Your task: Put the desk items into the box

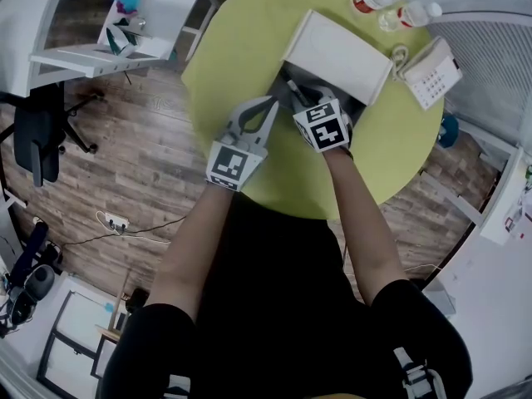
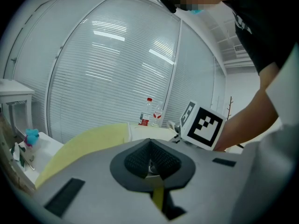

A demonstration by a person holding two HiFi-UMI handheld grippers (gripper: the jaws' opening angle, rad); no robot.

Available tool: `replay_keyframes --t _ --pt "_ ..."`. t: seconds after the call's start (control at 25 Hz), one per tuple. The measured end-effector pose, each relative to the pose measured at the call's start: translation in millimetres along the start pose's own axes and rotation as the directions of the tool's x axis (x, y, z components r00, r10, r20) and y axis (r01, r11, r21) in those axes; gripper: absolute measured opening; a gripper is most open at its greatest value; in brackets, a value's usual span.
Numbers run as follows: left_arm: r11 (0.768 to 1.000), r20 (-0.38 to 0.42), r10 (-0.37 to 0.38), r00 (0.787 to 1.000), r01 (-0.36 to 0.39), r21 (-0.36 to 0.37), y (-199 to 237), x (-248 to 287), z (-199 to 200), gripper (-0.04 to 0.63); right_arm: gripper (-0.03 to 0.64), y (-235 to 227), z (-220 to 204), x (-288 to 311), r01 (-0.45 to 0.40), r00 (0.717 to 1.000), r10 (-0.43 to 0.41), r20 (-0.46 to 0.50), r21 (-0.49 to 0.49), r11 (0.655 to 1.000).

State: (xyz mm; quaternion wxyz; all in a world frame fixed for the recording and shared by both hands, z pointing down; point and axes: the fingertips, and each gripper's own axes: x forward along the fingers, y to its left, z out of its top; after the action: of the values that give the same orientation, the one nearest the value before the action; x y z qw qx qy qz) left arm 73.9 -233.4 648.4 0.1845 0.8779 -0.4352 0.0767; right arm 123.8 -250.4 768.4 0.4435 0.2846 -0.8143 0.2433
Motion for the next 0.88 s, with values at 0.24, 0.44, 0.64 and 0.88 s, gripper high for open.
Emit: replay_keyframes --t 0.24,0.44,0.64,0.88 --pt "1.0 -0.004 -0.008 1.0 0.008 0.021 -1.4 -3.0 8.2 0.006 0.078 5.0 9.6 -18.7 0.002 0.999 -0.002 0.034 -0.01 1.0" --pt "0.999 -0.007 -0.003 1.0 0.004 0.042 -13.5 -9.2 23.8 0.006 0.077 9.7 16.2 -61.7 0.013 0.995 -0.01 0.1 -0.031 0.999" --pt "0.997 -0.008 -0.034 0.999 0.034 0.065 -43.5 -19.1 48.1 0.006 0.059 22.1 18.1 -119.9 0.006 0.988 0.006 0.153 -0.074 0.997" --pt "0.99 -0.006 -0.097 0.995 0.097 0.106 -91.7 -31.8 83.5 0.006 0.025 33.2 18.6 -194.5 -0.011 0.962 0.036 0.269 -0.094 0.996"
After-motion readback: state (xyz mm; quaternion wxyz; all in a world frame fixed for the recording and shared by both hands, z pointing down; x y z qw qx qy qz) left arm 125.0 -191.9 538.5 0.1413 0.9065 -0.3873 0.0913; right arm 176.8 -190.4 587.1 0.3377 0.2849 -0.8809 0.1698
